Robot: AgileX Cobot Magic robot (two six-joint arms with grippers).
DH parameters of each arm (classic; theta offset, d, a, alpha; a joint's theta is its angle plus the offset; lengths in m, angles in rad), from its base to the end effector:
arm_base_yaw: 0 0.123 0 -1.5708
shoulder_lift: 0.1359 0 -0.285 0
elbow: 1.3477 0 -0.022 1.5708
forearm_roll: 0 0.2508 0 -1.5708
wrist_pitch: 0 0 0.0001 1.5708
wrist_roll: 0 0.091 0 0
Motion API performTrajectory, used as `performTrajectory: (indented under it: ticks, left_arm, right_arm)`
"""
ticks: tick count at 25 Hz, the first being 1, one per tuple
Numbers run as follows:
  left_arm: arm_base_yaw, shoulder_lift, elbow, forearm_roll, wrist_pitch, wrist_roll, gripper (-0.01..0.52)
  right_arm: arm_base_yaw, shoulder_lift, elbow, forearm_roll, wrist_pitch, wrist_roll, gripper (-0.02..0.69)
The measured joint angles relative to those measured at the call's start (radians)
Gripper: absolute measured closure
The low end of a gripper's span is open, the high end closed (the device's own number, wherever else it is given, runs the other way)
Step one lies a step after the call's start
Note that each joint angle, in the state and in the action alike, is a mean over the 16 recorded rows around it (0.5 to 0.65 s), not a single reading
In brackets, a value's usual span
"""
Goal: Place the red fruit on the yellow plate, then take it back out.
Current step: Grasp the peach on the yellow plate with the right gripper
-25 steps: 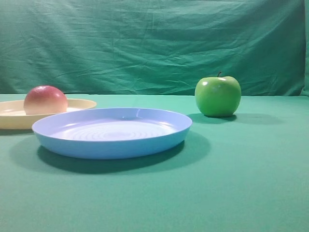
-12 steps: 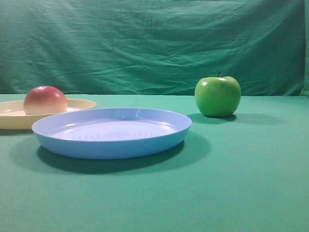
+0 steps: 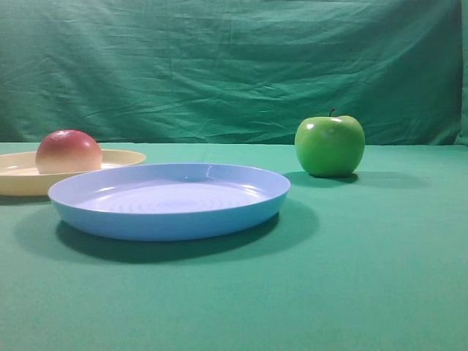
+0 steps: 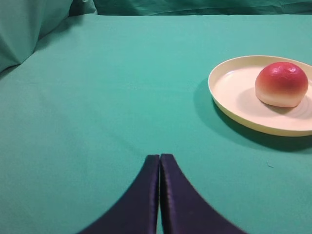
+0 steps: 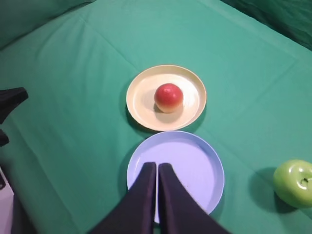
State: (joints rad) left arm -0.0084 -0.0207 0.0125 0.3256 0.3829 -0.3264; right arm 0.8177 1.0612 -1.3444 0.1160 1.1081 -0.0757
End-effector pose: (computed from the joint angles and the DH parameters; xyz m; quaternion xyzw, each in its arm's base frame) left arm 0.0516 0.0105 0.1774 -0.0420 0.7939 0.0382 0.6054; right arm 0.1223 0.1442 0.4389 -0.3920 0.8245 0.2004 0.3555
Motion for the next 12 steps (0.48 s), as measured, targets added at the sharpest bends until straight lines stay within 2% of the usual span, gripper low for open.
performTrajectory:
  ticks: [12]
  left_arm:
    - [0.000, 0.000, 0.000, 0.000, 0.000, 0.000, 0.514]
  right_arm:
    - [-0.009, -0.148, 0.050, -0.059, 0.049, 0.101, 0.665]
